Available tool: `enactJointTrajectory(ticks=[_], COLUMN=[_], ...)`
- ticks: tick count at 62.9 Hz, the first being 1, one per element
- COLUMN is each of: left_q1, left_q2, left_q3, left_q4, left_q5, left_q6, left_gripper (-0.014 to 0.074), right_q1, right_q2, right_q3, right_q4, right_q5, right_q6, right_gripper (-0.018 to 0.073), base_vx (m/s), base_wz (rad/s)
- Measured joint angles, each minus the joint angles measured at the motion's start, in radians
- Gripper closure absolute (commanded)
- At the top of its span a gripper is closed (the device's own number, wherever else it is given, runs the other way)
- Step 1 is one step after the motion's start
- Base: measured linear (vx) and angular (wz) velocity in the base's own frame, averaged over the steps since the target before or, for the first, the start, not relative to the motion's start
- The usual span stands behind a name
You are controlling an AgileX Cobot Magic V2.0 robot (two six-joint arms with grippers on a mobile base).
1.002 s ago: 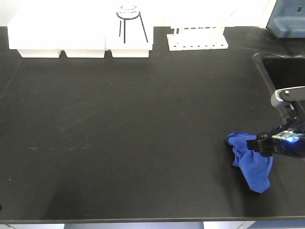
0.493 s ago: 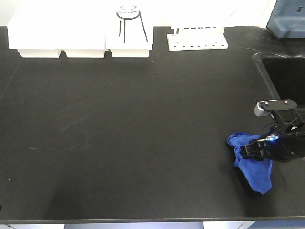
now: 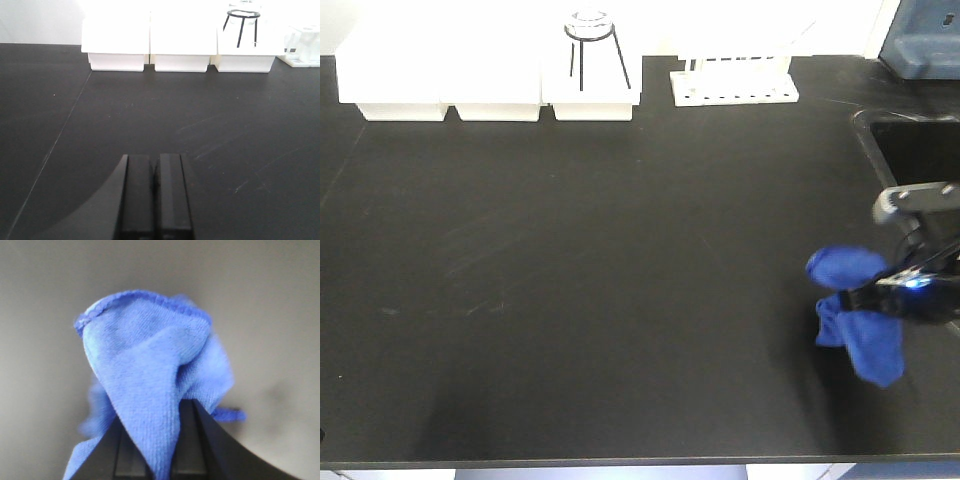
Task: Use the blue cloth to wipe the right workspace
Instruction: 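Lift the blue cloth up with the right gripper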
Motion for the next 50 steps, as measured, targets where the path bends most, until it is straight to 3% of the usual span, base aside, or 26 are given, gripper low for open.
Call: enactJointTrajectory(ticks=[21,35,50], left_q1=[0.0,0.0,0.0], left_q2=[0.0,0.0,0.0], left_q3=[0.0,0.0,0.0], left_q4=[0.0,0.0,0.0], left_q5=[0.0,0.0,0.0], left_q6=[0.0,0.0,0.0], left_gripper=[0.0602,0.0602,0.0602], right_q1=[0.0,0.0,0.0], right_q2=[-0.54,-0.831,-0.958], right_q3=[0.021,0.213,0.359], right_q4=[-0.001,-0.001,0.053], right_q5=[0.027,0.017,-0.2], right_q6=[0.0,0.001,0.001], right_gripper=[0.0564,0.0564,0.0564], base_vx=[0.0,0.0,0.0], base_wz=[0.0,0.0,0.0])
